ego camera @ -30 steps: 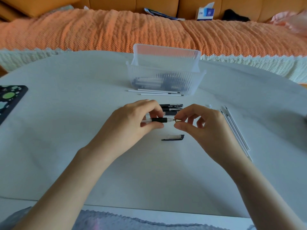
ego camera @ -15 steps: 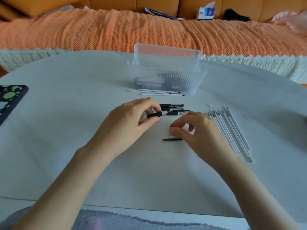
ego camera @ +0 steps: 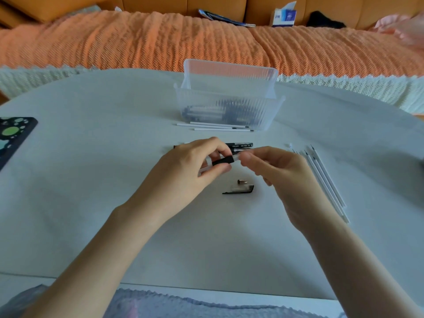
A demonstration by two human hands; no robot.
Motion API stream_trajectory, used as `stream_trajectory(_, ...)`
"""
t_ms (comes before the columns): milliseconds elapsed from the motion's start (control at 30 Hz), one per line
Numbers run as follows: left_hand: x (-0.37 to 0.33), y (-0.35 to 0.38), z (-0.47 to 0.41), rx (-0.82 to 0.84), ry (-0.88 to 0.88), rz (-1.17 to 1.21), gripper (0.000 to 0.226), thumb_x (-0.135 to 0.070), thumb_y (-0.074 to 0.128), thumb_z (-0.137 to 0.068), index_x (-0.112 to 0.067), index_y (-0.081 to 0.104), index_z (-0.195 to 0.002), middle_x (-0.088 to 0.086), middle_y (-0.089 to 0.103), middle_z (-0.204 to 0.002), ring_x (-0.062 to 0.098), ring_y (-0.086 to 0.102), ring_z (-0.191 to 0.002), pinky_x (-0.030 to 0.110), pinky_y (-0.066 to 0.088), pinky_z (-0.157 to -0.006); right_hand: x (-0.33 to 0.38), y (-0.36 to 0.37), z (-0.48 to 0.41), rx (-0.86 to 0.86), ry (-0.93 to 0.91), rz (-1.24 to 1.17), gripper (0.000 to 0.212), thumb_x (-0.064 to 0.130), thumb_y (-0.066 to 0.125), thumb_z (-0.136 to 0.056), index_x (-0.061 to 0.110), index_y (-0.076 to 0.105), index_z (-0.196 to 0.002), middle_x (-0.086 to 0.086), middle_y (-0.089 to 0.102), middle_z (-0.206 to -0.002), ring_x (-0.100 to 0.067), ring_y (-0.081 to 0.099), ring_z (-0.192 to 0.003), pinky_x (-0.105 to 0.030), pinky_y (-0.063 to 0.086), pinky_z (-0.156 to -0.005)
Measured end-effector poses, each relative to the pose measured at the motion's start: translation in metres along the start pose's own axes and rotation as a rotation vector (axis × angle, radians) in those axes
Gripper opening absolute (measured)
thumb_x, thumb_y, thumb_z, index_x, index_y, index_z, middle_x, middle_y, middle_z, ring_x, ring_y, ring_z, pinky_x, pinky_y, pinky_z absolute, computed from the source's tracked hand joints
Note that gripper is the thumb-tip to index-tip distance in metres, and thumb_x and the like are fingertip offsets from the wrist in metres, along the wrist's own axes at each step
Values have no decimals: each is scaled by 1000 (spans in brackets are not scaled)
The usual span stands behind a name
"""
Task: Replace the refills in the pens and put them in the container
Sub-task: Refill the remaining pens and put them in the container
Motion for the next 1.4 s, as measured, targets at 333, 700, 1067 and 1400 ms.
stream_trajectory(333,2,-3,1,29,-27,-36,13,-33,63,-85,-28,59,-96,-18,57,-82,11,54,-63,31,46,-64,11,-35,-8,-240,-11,-350,16,13,54,-92,12,63,-78,-2,69,-71,-12,61,-59,-18,35,-46)
stream_trajectory(700,4,-3,1,42,6,-147,10,-33,65,-84,-31,61,-93,-19,58,-79,0,50,-68,25,42,-61,15,-87,-18,-429,-90,131,14,10,56,-82,11,67,-72,6,59,-48,-8,41,-41,-16,31,-42)
stream_trajectory(1067,6,-4,1,48,0,-165,11,-35,63,-85,-31,62,-94,-21,55,-78,-4,48,-68,20,40,-64,2,-80,-20,-389,-11,850,13,24,56,-83,18,67,-84,-1,66,-80,-27,57,-75,-31,39,-63)
stream_trajectory(1400,7,-8,1,52,-19,-172,10,-35,63,-85,-30,62,-95,-21,53,-78,-2,49,-71,28,44,-64,8,-55,-26,-328,-260,920,15,16,56,-87,19,69,-94,2,61,-90,-17,53,-74,-30,38,-65)
Point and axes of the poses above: each hand's wrist, its own z-axis away from the middle knuckle, its own y-axis out of the palm, x = y × z, the point moved 5 cm from there along -z, towards the middle knuckle
